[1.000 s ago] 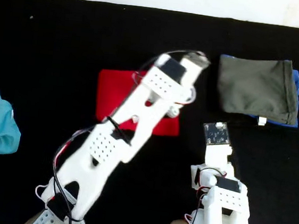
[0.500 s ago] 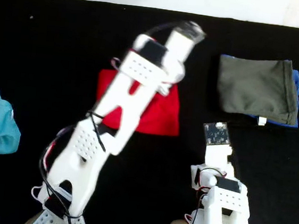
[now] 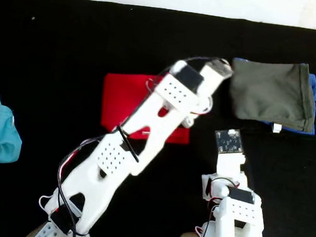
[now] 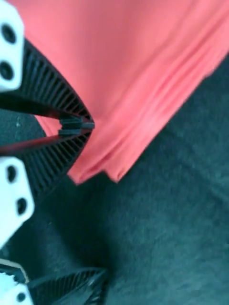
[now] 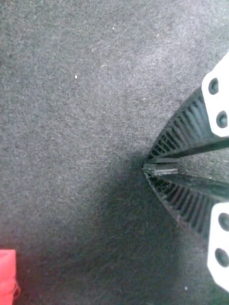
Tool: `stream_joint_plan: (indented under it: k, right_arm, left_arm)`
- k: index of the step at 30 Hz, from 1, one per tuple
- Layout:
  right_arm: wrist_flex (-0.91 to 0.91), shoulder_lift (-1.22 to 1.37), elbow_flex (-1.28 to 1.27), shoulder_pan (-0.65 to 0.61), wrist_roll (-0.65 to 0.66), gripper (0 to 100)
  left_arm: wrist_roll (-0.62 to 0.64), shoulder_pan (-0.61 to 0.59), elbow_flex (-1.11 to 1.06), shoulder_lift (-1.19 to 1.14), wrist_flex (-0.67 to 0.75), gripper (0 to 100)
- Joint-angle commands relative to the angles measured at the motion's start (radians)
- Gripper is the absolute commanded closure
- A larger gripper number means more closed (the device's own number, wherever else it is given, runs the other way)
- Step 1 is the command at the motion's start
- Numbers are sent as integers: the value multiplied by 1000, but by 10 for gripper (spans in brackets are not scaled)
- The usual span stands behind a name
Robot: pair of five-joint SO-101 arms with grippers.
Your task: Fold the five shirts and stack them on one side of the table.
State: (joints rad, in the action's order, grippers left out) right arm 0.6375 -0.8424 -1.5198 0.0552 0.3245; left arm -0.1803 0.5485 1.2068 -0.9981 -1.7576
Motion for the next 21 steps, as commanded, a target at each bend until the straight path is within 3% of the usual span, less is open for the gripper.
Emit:
stream_joint_plan:
  k: [1, 9, 15, 21]
  right_arm:
    - [-24, -2, -18, 8, 6, 992]
    - [-24, -2, -18, 8, 6, 992]
    - [-24, -2, -18, 8, 6, 992]
    - [-24, -2, -18, 8, 6, 992]
  left_arm:
    - [12, 8, -42, 122, -11, 991]
    - [9, -165, -232, 418, -11, 991]
    - [-25, -306, -754, 809, 2, 991]
    - [-81, -440, -1273, 1032, 347, 991]
